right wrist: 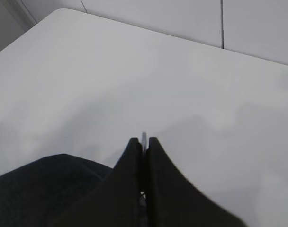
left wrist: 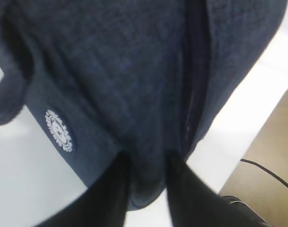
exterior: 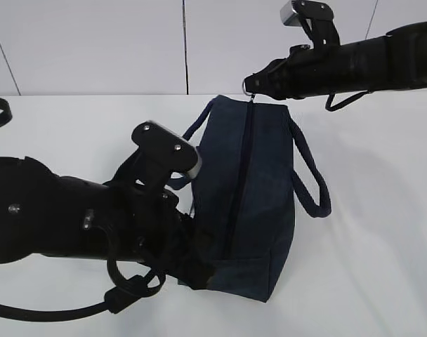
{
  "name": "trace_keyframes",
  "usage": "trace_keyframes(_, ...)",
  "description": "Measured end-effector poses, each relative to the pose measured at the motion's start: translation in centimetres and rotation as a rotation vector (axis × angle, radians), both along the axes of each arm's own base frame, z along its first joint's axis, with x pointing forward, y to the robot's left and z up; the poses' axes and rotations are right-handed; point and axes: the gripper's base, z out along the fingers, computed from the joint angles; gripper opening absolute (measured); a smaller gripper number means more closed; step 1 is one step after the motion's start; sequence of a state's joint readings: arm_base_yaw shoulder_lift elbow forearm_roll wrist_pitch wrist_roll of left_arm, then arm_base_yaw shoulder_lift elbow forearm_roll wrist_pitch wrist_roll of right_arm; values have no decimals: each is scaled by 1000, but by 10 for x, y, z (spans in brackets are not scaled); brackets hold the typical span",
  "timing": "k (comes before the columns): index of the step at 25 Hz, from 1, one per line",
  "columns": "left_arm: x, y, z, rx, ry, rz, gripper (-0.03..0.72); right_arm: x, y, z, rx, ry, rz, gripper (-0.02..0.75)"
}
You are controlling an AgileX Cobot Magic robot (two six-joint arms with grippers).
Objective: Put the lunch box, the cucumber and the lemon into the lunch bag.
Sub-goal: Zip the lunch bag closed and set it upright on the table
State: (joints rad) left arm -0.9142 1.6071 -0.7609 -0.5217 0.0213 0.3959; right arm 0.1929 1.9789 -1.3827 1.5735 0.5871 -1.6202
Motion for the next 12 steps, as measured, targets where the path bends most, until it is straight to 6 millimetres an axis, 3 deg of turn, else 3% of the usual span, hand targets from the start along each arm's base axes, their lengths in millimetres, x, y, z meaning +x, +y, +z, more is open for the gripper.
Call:
trace_keyframes(2,0,0,0,-5,15,10,322,-1,1,0,7,2,11,6)
trace_keyframes(4,-1,0,1,-12,30,17,396,-2,2,1,15,4,25,6)
trace_keyframes(8,-5,6,19,-58,31,23,433,-3,3,1,21,6,37,7)
trace_keyframes(12,1,27,45,-134,55,99,438,-3,3,1,23,8,38,7)
